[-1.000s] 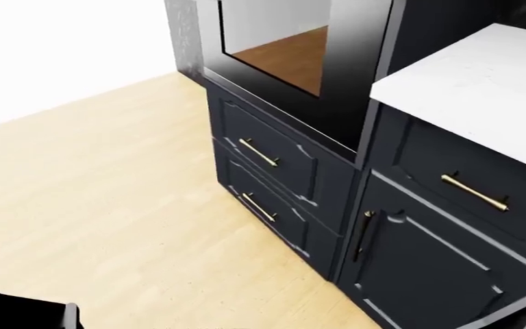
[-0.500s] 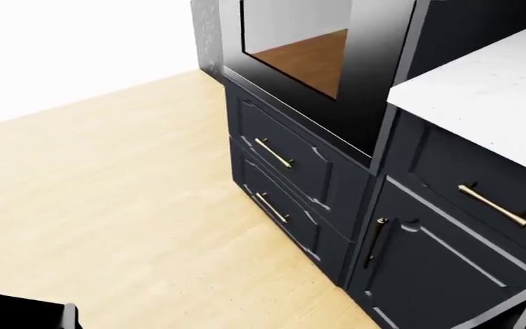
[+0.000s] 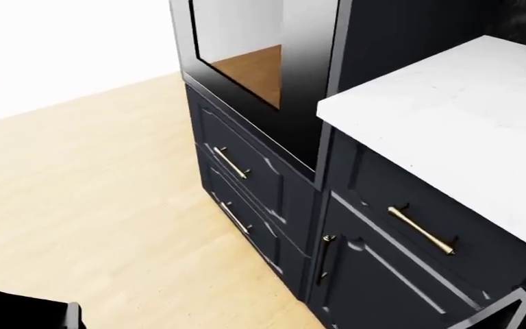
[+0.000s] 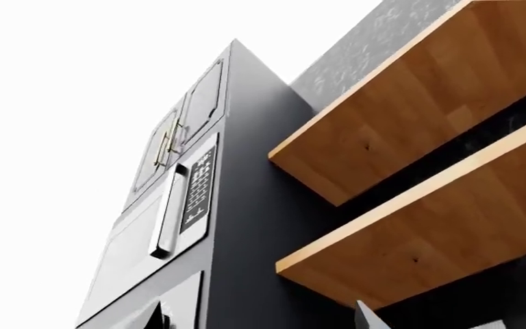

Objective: Open the oven door

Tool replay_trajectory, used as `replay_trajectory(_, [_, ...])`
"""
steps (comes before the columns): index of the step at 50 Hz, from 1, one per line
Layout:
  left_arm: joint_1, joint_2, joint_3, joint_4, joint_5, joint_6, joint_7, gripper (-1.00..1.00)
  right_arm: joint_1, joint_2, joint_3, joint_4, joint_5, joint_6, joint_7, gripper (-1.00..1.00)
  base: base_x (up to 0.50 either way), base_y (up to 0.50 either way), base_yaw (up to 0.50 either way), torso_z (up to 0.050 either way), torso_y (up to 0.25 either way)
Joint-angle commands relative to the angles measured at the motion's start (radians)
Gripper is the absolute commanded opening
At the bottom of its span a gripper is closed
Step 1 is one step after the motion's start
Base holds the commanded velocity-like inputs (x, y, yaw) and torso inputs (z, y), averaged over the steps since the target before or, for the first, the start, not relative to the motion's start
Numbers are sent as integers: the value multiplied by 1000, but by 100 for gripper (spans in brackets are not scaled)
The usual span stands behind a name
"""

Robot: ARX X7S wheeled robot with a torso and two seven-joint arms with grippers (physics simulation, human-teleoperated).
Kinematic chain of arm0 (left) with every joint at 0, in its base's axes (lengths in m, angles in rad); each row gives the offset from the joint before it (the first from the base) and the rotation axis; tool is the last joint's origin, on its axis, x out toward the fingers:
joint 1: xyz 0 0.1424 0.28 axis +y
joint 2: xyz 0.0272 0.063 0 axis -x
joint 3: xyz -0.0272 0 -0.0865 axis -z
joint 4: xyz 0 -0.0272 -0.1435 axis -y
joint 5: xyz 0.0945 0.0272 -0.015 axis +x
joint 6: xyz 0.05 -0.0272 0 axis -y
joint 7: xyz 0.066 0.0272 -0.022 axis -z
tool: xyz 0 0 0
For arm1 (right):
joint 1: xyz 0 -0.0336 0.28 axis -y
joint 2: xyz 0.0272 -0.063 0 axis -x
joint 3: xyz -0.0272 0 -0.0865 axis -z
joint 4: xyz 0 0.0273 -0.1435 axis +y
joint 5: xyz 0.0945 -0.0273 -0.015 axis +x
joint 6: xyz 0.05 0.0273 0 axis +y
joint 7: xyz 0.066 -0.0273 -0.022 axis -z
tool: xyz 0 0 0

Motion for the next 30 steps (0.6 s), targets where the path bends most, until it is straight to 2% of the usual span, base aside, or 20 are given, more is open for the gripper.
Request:
replay_trajectory(1, [-1,-6,5,0,3,-3,-7,100,-1,5,-5,1,-8,-6,7,100,548,198,0,0,0])
replay_trajectory(11, [0,-10,9,1,4,-8,-12,100,-4,6,-3,4,-20,-21,20,100,489,256,0,0,0])
replay_trajectory(30, [0,-18,15,4,6,-16,-22,100,0,19,-9,0,-21,-16,31,100,294,400,0,0,0])
